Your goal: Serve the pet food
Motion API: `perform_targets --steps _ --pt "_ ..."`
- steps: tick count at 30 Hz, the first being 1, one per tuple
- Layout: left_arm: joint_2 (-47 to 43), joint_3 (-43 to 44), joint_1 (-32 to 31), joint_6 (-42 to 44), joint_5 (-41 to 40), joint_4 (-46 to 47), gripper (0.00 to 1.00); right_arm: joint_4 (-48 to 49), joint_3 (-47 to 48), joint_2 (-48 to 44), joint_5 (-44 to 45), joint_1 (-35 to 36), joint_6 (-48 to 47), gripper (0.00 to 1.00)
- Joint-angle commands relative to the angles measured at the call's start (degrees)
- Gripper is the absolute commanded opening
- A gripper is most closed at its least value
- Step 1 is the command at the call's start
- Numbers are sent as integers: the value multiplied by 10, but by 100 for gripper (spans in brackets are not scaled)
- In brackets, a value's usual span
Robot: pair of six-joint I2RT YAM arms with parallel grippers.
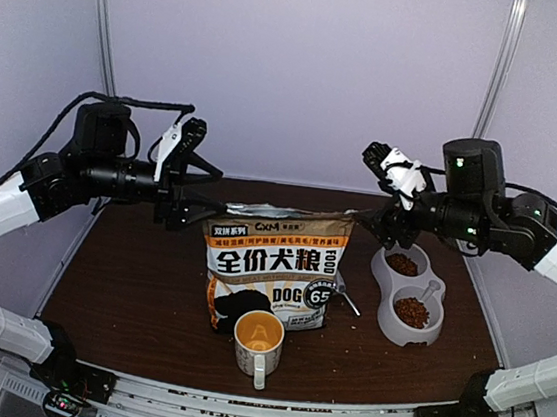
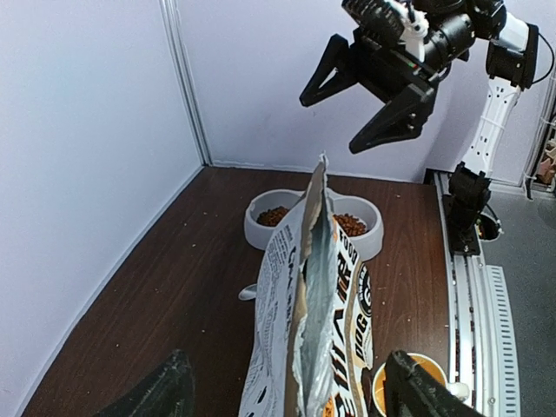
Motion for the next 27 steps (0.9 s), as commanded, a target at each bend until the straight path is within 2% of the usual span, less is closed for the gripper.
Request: perform_targets --steps 1,4,6,11,13,17,20,24,27 --pt "12 23 -3 60 -44 -62 78 21 63 67 -33 47 -14 79" --pt "20 26 -8 79 -62 -88 79 33 95 120 -35 71 -36 81" --pt "22 20 -12 85 -73 -90 73 36 121 152 -41 82 -48 81" --pt "30 17 -17 83 -69 -80 36 44 174 223 -55 102 -75 80" --pt "32 14 -18 78 -58 -70 27 40 201 256 -53 109 -88 77" --pt "33 10 -19 71 -49 -59 8 16 254 304 -66 113 -106 63" --pt "29 3 -19 66 -46 -49 0 2 282 326 -86 114 -112 52" --pt "27 -1 -19 64 -44 -44 0 -14 303 342 -120 114 -112 38" --pt "22 -6 -19 59 -41 -33 0 -35 321 354 -143 114 -110 33"
